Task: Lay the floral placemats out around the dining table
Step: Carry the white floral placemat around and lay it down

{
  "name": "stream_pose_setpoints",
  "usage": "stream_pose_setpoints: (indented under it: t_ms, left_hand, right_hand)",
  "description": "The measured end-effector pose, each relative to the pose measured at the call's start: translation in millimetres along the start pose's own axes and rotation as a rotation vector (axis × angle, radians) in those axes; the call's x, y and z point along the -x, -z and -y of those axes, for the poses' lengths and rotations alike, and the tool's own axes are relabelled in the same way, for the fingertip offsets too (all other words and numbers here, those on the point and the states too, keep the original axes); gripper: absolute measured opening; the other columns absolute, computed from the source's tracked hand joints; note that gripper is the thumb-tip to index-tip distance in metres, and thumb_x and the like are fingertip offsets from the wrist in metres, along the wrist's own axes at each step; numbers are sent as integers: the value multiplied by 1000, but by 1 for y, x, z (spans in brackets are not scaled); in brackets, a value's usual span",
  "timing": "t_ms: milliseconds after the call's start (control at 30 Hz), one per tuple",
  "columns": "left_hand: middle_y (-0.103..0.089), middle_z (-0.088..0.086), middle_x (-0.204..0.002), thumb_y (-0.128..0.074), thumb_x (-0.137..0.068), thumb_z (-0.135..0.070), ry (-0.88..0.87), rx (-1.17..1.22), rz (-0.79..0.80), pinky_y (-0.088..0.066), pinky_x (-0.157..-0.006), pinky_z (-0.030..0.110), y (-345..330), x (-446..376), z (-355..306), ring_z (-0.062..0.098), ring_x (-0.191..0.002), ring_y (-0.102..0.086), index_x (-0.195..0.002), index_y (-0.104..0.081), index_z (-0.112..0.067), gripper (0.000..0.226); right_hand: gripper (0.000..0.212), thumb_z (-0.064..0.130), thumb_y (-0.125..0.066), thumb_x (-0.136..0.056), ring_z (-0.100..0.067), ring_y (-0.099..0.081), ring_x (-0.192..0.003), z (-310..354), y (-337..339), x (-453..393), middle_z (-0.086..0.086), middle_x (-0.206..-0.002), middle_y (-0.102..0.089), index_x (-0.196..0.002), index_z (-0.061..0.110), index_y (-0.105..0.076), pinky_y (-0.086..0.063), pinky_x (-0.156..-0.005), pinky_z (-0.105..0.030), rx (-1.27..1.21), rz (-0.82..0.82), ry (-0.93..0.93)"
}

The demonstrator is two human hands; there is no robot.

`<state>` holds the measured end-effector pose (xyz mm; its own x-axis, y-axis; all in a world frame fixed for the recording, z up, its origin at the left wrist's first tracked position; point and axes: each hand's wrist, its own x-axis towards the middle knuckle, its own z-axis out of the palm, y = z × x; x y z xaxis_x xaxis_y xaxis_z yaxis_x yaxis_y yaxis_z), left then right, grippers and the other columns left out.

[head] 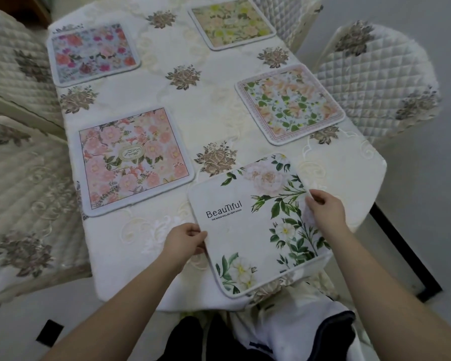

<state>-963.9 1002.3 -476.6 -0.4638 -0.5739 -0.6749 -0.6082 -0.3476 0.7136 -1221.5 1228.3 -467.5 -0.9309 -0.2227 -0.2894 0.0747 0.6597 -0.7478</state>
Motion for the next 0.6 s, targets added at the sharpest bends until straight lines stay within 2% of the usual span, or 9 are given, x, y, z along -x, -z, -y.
stream_pose_setpoints:
  t_ms: [133, 267, 400, 533, 600]
  left_hand:
    - [-65, 12, -74, -68, -88, -3, -41, -52, -87, -57, -57, 29, -2, -3, 1, 24, -62, -64, -89, -64, -4, 5]
    - [-67, 19, -82, -70, -88, -5, -62, -123, -113, -58, -59, 30, -2, -4, 1, 26, -64, -65, -87, -63, -5, 6]
    - [-71, 19, -82, -72, -87, -7, -82, -210, -121, -61, -65, 37, -1, -6, 1, 29, -65, -69, -85, -64, -5, 8]
    - [-73, 10, -77, -75, -85, -14, -114, -358, -128, -61, -63, 35, 1, -6, -1, 23, -64, -72, -83, -65, -9, 11]
    - [-73, 4, -73, -76, -83, -19, -134, -466, -137, -59, -63, 32, 2, -5, -1, 20, -61, -71, -81, -65, -13, 13]
  right_hand:
    - [30, 14, -62, -94, -19, -58, -102, -4, -4, -3, -11, -117, -67, -124, 6, -63, -44, -96, -33, 14, 6, 12]
    - [29, 15, -64, -93, -21, -61, -98, -5, -5, -4, -8, -109, -68, -121, 8, -65, -46, -92, -31, 44, 2, 47]
    - [28, 16, -65, -92, -16, -59, -92, -7, -5, -5, -6, -105, -68, -119, 9, -67, -44, -87, -26, 104, -7, 86]
    - [29, 16, -64, -92, -23, -62, -100, -11, -7, -7, -9, -111, -68, -120, 10, -67, -46, -94, -30, 100, -3, 100]
    - [29, 16, -63, -93, -24, -62, -103, -11, -8, -8, -10, -114, -67, -121, 10, -67, -43, -92, -26, 111, -6, 119]
